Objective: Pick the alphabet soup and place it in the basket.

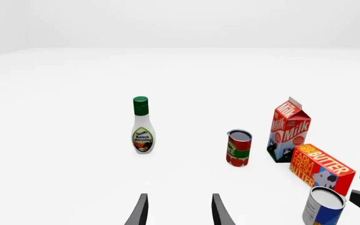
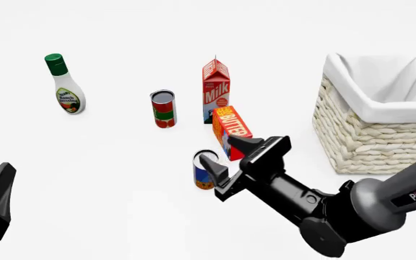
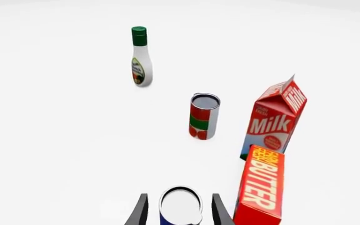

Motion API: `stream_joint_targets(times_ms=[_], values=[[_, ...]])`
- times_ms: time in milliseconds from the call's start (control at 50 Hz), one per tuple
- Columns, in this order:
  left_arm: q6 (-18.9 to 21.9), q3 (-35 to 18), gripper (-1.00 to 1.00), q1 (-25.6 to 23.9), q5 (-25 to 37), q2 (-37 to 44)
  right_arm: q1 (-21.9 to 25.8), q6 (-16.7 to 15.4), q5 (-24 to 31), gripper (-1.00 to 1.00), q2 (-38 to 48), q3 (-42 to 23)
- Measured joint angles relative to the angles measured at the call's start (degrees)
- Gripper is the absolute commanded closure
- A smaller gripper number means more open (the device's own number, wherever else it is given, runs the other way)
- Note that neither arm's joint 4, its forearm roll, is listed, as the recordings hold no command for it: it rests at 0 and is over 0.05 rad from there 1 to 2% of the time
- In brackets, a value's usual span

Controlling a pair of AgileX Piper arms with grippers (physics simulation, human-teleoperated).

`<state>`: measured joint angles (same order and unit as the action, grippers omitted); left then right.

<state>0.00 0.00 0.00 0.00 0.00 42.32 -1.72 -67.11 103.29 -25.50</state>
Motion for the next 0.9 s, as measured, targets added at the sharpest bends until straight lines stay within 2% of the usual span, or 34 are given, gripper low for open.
stream_joint_targets(times_ms=[900], values=[[0.0, 0.0, -1.00, 0.0, 0.0, 0.0, -0.5, -0.2, -1.2, -1.00, 8.3, -4.0]])
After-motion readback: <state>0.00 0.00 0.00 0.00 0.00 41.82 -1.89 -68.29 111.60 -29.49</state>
